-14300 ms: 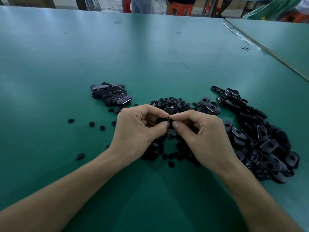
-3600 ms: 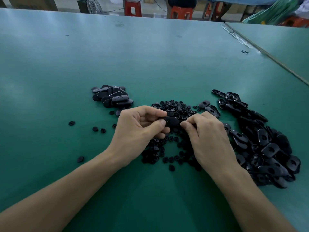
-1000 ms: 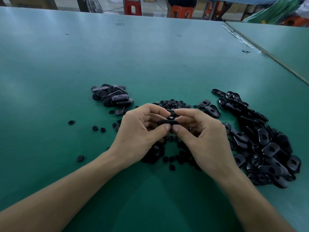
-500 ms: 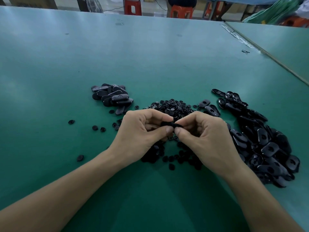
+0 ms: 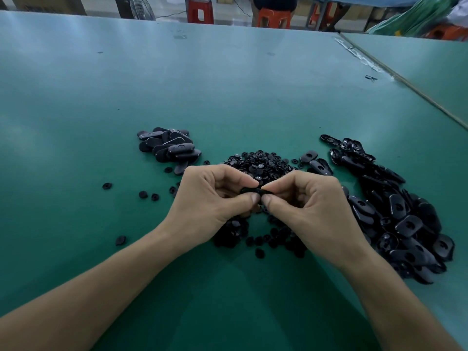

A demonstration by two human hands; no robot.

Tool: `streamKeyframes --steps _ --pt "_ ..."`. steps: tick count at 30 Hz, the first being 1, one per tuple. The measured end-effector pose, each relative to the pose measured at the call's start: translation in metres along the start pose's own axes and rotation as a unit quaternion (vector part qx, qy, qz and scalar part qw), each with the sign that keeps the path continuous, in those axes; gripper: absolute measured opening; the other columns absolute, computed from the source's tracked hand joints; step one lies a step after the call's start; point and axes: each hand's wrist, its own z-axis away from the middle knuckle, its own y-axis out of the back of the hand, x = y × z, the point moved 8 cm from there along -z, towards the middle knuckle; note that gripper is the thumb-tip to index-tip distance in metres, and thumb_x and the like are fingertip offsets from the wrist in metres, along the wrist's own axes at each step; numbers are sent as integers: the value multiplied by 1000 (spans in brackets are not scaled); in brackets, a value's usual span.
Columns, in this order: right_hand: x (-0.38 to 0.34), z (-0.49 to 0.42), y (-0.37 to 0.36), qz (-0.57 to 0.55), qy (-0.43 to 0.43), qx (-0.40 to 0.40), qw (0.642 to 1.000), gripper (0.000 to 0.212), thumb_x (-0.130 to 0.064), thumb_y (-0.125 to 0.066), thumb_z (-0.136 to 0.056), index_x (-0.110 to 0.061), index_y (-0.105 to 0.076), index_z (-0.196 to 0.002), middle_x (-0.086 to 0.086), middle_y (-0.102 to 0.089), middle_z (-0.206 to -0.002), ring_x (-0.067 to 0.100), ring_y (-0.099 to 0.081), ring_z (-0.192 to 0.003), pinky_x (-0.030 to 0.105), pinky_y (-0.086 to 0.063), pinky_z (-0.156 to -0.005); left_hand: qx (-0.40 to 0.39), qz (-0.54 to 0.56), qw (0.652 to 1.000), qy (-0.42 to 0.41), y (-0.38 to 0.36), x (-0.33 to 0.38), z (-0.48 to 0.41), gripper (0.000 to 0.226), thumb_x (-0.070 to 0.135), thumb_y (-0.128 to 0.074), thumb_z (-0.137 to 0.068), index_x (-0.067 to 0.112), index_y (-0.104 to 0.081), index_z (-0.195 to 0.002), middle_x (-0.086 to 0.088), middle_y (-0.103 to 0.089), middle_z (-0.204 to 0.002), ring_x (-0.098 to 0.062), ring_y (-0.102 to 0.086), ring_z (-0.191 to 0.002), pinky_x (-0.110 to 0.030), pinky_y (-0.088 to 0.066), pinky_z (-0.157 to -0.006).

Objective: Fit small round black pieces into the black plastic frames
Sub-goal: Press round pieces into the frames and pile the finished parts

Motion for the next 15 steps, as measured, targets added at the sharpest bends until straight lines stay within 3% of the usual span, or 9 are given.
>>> streamKeyframes --steps 3,5,7,9,12,15 --pt "-1 -1 4 51 23 24 998 8 -19 -76 -87 -25 -78 -93 -13 -75 -80 4 -71 -77 24 -59 -73 16 -11 1000 -10 1 0 1 22 -9 -78 -79 12 -73 -82 -8 -75 -71 -21 -74 -62 -25 -60 -59" --pt "-1 -2 19 167 39 92 981 16 -29 -69 -93 -25 -76 -107 -15 -73 -94 0 -66 -90 16 -50 -83 40 -11 999 -17 2 0 1 24 -8 -78 -80 15 -72 -82 -8 -75 -70 -28 -74 -63 -26 -59 -58" --pt "7 -4 33 314 7 128 941 33 -34 -57 -99 -23 -66 -128 -5 -64 -125 12 -51 -117 28 -39 -100 58 0 998 -27 5 4 0 22 -6 -77 -82 16 -72 -84 -7 -75 -71 -27 -74 -65 -25 -59 -58" --pt "21 -4 43 413 -68 119 900 45 -37 -47 -102 -28 -48 -146 0 -42 -152 16 -27 -136 40 -24 -108 73 4 996 -43 12 10 -4 17 -1 -76 -84 16 -74 -87 -7 -75 -74 -23 -75 -67 -26 -59 -58" --pt "35 -3 49 459 -120 90 876 50 -41 -34 -105 -31 -32 -154 0 -23 -162 14 -13 -143 43 -15 -111 116 -8 992 -48 34 15 -13 17 0 -73 -87 17 -75 -89 -5 -76 -77 -21 -75 -68 -25 -59 -61" --pt "35 -4 50 470 -128 86 869 45 -43 -33 -104 -34 -43 -148 -3 -33 -159 17 -23 -141 43 -19 -105 150 -58 987 -21 60 15 -25 18 0 -70 -90 18 -74 -89 -1 -77 -77 -18 -74 -68 -26 -60 -63"
